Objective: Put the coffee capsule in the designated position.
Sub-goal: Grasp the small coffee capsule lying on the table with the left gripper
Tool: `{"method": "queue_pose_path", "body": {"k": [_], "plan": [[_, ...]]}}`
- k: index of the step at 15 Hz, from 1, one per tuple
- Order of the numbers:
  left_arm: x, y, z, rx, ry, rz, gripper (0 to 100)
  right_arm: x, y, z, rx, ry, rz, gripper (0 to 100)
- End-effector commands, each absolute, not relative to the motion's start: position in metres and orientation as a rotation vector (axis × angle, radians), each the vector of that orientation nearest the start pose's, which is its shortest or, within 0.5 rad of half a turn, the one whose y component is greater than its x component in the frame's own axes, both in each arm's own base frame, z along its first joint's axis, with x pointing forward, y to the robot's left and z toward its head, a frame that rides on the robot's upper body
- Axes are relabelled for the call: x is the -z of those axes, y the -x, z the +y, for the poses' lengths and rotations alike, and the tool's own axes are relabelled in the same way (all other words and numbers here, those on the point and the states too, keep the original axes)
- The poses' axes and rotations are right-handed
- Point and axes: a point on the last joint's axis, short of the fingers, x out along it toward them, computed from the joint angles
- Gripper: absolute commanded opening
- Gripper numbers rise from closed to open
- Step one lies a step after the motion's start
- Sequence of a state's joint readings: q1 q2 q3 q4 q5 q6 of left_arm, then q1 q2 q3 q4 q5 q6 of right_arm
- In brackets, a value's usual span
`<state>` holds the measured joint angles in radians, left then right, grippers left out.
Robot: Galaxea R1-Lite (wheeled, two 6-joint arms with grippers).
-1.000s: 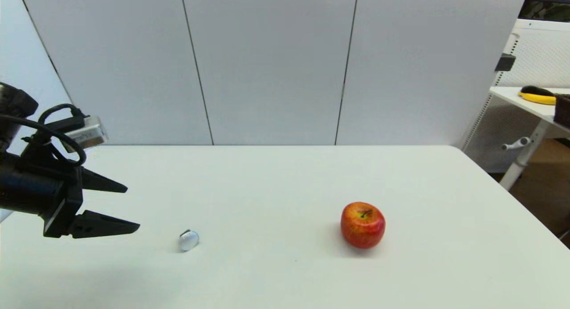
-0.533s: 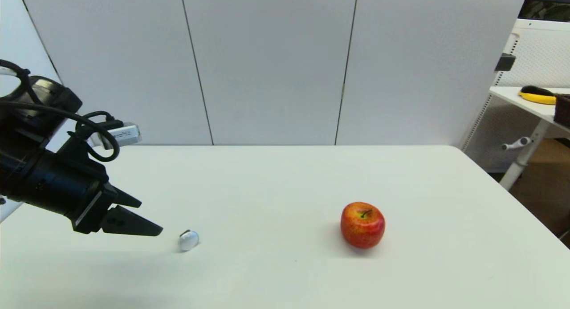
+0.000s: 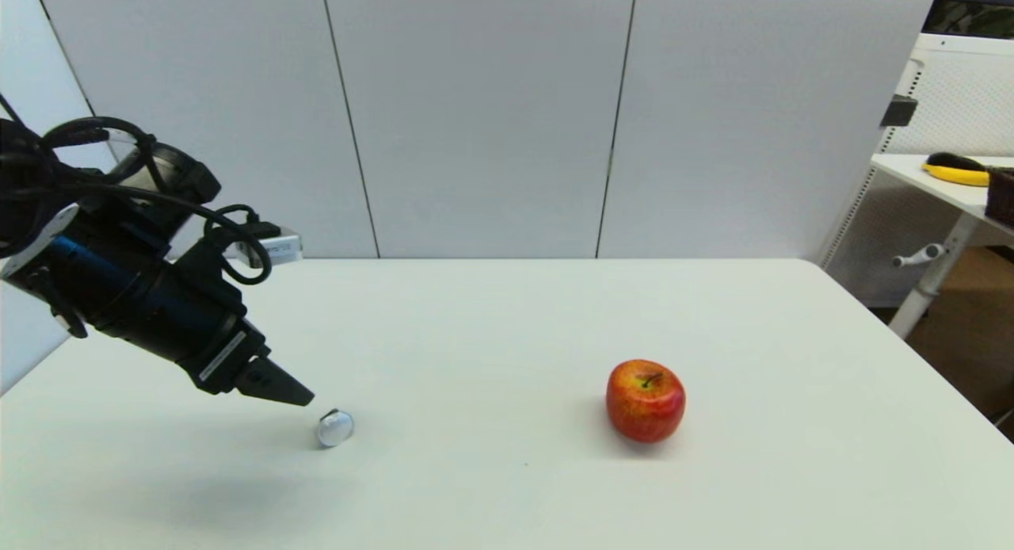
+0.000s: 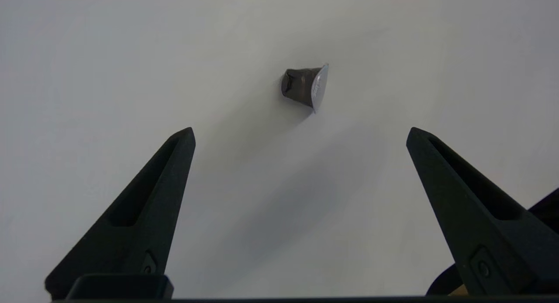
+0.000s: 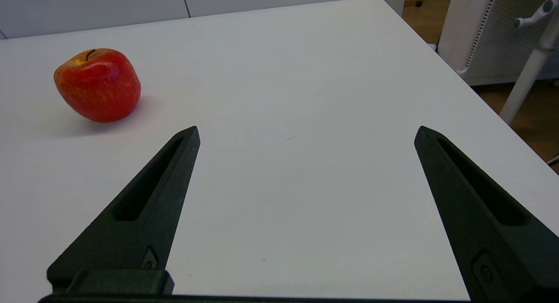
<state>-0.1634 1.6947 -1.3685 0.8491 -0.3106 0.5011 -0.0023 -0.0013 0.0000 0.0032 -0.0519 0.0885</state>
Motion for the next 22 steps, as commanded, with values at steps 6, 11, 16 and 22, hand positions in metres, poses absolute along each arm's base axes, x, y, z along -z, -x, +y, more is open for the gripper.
{"method": "queue_pose_path", "body": {"k": [6,11,16,22], "plan": [[-0.186,-0.276,-0.063,0.748,-0.397,1.156,100,-0.075,0.023,-0.001,0.054,-0.089,0.001,100],[-0.170,-0.292,-0.066,0.742,-0.450,1.148,100,-0.075,0.023,-0.001,0.054,-0.089,0.001,100],[-0.156,-0.296,-0.070,0.781,-0.487,1.158,100,-0.075,0.023,-0.001,0.054,-0.089,0.001,100],[-0.153,-0.292,-0.084,0.821,-0.511,1.168,100,-0.075,0.023,-0.001,0.054,-0.089,0.001,100]]}}
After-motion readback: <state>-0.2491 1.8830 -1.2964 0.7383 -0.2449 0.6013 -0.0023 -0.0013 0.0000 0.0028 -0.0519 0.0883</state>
